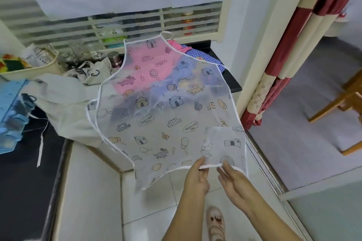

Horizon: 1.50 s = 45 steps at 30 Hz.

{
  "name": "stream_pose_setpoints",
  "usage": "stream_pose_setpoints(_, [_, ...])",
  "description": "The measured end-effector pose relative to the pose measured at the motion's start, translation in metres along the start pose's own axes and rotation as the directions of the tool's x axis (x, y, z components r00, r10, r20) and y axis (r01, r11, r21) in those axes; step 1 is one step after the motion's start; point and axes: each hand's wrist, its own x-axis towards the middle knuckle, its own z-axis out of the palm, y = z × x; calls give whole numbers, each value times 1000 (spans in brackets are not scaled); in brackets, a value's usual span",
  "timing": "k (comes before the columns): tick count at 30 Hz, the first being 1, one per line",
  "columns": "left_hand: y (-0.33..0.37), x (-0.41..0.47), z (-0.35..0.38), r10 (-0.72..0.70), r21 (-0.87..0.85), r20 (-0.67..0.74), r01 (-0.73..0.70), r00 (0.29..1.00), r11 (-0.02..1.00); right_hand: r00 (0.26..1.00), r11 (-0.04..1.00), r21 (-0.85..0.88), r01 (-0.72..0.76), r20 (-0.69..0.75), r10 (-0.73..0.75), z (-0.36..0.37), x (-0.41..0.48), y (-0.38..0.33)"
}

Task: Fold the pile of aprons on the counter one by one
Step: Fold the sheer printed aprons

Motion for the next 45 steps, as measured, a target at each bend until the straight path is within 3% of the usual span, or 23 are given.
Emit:
stream_pose_setpoints(4, [-2,-4,-7,-9,-164,48,17,999,986,979,970,216,111,-191,-70,13,9,-8])
stream_pose_setpoints(7, [13,-10,-21,36,-454,45,-11,998,891,981,952,261,161,-151,-125,19,-1,-23])
stream_pose_setpoints(9, [31,-13,-37,86,-504,-47,-98,995,858,978,953,242,183,-141,-153,16,-7,-31])
stream_pose_setpoints(12, [67,-20,-64,184,-488,-156,-237,971,840,965,941,237,241,-164,-206,1,-11,-37])
stream_pose_setpoints(16, [96,-35,-86,287,-455,-260,-379,922,806,944,972,118,201,-289,-159,-22,-4,-34])
stream_pose_setpoints(19, [102,-39,-103,395,-221,-474,-541,787,812,904,995,-47,83,-418,-96,-35,-2,-21])
stream_pose_setpoints(21, [102,-43,-116,456,-4,-538,-543,709,839,869,996,-71,-57,-494,14,-42,-1,-13])
stream_pose_setpoints(24, [108,-46,-127,395,-253,-533,-587,748,769,816,964,10,-267,-529,231,-39,-7,-15])
stream_pose_setpoints(28, [117,-62,-136,489,-36,-546,-602,681,798,787,912,272,-305,-467,403,-35,-2,-23])
stream_pose_setpoints(30, [126,-68,-140,470,-104,-528,-603,708,791,862,905,356,-234,-355,362,-37,10,-23])
stream_pose_setpoints(32, [141,-75,-135,531,-141,-415,-629,739,765,929,884,451,-125,-261,264,-36,27,-33])
stream_pose_setpoints(35, [169,-87,-113,601,-91,-299,-649,741,755,983,900,435,-9,-162,89,1,22,-61])
stream_pose_setpoints(38, [200,-93,-88,673,18,-229,-688,703,725,982,938,326,118,-179,-61,33,26,-87])
stream_pose_setpoints(41, [234,-95,-62,723,123,-208,-716,659,687,968,963,219,155,-230,-103,52,42,-113])
stream_pose_setpoints(45, [275,-89,-31,810,259,-201,-768,550,586,925,951,98,292,-283,-254,74,77,-151])
